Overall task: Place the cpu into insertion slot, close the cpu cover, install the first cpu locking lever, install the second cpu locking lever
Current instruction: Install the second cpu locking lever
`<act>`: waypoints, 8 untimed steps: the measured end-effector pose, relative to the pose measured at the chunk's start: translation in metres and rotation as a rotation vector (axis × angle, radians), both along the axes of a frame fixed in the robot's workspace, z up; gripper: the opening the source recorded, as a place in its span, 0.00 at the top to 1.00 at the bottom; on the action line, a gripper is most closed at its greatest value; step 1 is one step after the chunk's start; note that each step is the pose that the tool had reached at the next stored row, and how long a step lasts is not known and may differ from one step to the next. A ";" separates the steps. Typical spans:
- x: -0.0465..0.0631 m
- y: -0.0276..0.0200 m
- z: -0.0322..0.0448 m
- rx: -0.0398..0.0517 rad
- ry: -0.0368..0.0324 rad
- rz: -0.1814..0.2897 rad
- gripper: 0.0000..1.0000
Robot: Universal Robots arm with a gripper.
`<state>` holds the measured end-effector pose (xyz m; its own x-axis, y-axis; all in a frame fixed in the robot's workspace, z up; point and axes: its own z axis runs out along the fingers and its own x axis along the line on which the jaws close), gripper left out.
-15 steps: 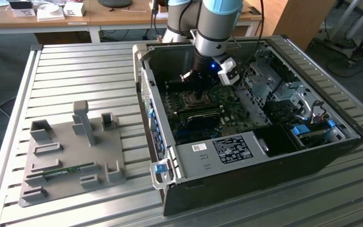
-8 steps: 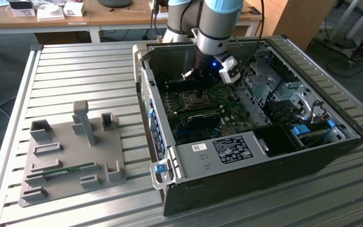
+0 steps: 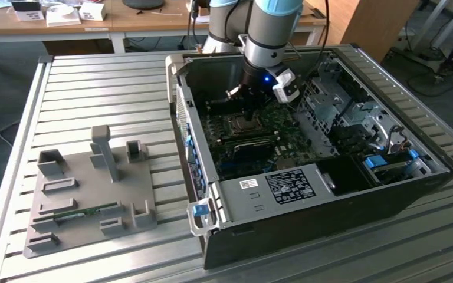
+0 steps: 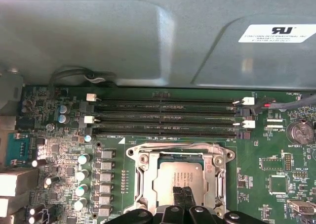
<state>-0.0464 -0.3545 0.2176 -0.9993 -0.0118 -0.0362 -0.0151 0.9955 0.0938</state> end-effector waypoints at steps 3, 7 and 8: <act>0.000 0.0000 0.0000 0.0000 0.0000 0.003 0.89; 0.000 0.0000 0.0000 0.0000 0.0000 0.004 0.89; 0.000 0.0000 0.0000 0.0001 0.0000 0.004 0.89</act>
